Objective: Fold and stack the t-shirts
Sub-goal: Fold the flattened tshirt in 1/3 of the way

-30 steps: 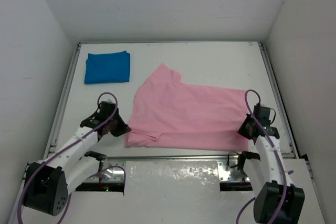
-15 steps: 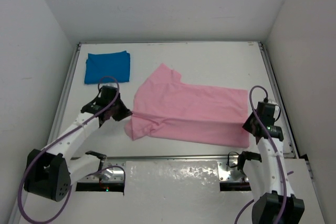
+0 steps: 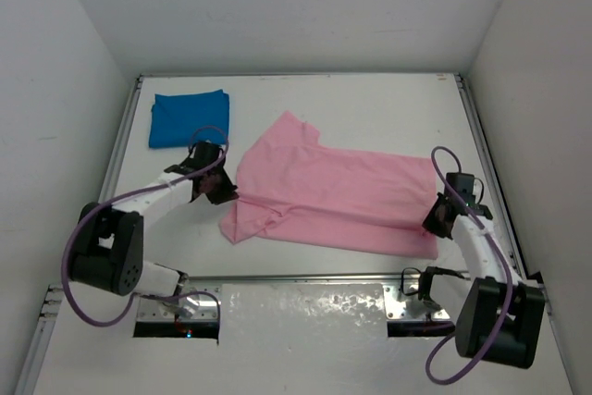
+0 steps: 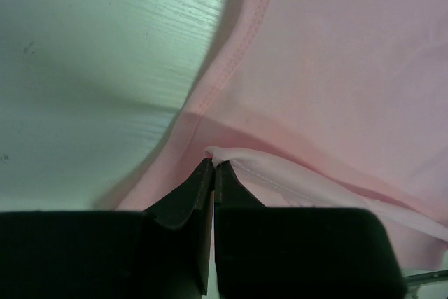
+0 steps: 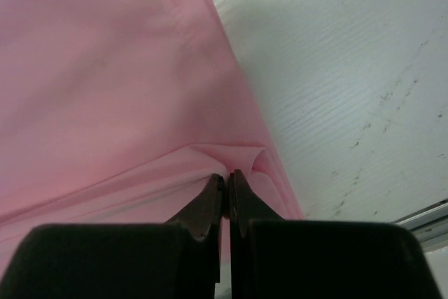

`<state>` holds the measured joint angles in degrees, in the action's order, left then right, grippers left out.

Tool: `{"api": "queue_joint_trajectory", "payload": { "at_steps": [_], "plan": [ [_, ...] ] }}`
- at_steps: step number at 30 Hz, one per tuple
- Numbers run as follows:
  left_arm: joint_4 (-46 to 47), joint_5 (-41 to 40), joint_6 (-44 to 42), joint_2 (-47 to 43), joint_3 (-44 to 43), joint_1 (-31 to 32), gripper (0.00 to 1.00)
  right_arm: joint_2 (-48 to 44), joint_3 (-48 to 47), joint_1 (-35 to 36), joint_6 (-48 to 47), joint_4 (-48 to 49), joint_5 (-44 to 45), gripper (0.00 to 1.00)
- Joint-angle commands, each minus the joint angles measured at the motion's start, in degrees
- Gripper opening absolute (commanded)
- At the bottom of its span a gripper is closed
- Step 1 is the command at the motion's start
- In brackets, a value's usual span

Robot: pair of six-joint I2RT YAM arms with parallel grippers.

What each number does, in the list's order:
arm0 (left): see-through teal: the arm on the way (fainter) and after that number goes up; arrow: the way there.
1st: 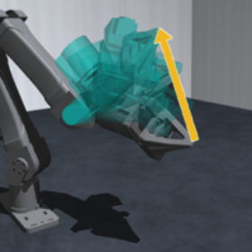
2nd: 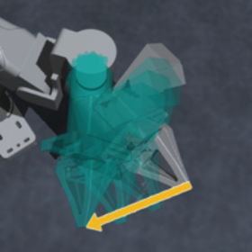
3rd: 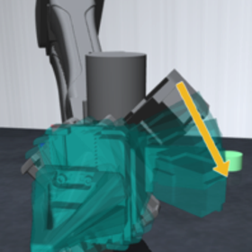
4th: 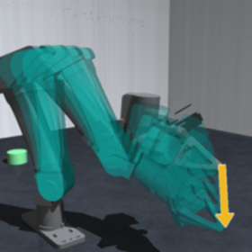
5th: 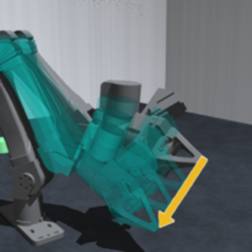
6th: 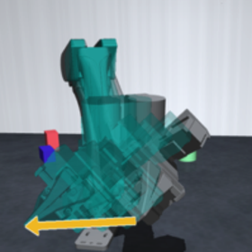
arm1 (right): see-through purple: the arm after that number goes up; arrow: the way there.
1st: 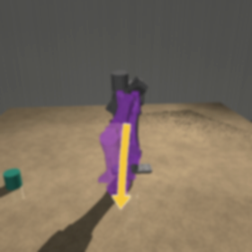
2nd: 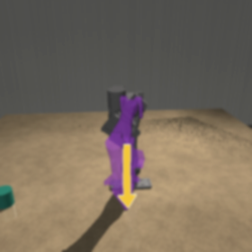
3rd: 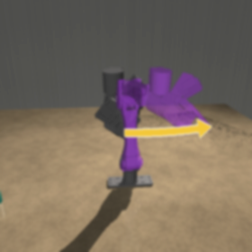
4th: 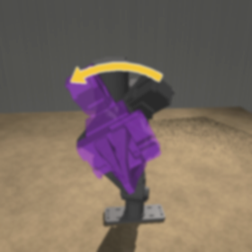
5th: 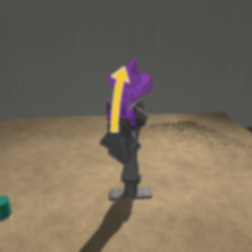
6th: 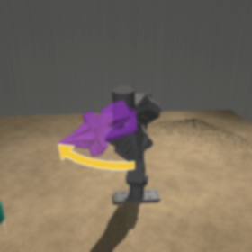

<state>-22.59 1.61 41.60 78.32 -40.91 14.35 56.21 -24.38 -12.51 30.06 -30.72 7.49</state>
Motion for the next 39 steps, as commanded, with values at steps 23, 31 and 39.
{"api": "queue_joint_trajectory", "payload": {
  "at_steps": [23,31,39],
  "plan": [
    [1.58,2.35,-20.77,22.56,-27.47,-1.08,0.88,21.22,-21.14,-0.14,-12.83,7.87,-3.27,0.65],
    [5.72,8.06,-26.57,28.19,-32.9,-1.08,0.85,32.38,-27.03,-0.84,-14.6,9.09,-5.64,0.64],
    [2.11,7.18,-28.86,37.33,-41.61,-1.08,0.78,40.65,-33.89,-1.02,-16.26,7.08,-4.86,0.62]
  ]
}}
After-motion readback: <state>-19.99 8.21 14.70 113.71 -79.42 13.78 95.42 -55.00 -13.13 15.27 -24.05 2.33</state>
